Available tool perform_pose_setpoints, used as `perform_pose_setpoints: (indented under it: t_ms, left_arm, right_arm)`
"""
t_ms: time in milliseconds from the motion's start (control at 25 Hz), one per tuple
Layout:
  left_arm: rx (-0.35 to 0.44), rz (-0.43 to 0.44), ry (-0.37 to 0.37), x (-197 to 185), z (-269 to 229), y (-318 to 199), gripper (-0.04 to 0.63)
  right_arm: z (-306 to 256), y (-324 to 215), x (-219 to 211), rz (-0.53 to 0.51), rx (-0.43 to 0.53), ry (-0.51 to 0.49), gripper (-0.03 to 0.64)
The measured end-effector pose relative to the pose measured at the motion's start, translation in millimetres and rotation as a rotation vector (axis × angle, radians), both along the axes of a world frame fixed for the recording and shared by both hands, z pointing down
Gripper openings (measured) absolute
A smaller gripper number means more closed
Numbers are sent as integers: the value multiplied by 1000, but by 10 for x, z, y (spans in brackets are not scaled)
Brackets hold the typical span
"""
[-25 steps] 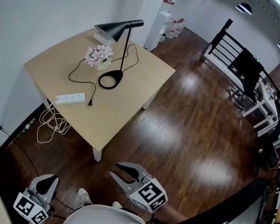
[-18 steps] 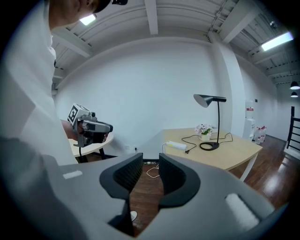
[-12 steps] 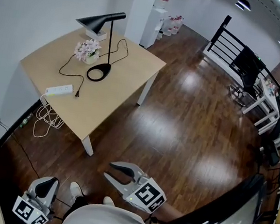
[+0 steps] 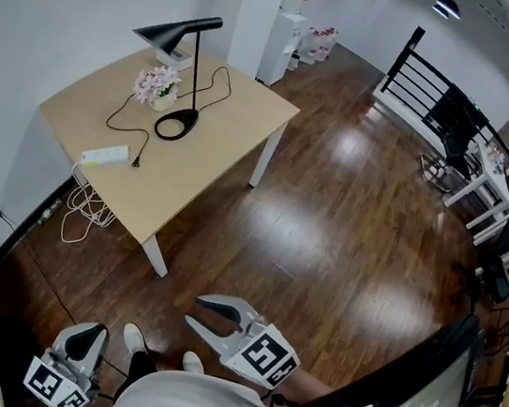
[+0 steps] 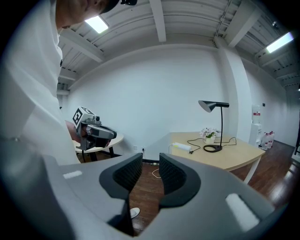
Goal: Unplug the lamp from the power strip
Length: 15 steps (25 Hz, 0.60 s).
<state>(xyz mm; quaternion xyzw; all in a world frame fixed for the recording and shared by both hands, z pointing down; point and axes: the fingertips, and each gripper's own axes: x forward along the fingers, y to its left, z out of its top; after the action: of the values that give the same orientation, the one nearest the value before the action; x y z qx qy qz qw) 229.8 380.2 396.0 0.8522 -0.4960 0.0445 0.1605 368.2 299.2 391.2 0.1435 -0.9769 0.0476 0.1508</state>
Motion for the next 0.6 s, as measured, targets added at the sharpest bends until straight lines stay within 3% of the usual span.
perform_pose_setpoints:
  t_ms: [600]
  left_arm:
    - [-5, 12, -12, 199, 25, 9, 18]
  right_arm:
    - [37, 24, 237, 14, 1, 5, 115]
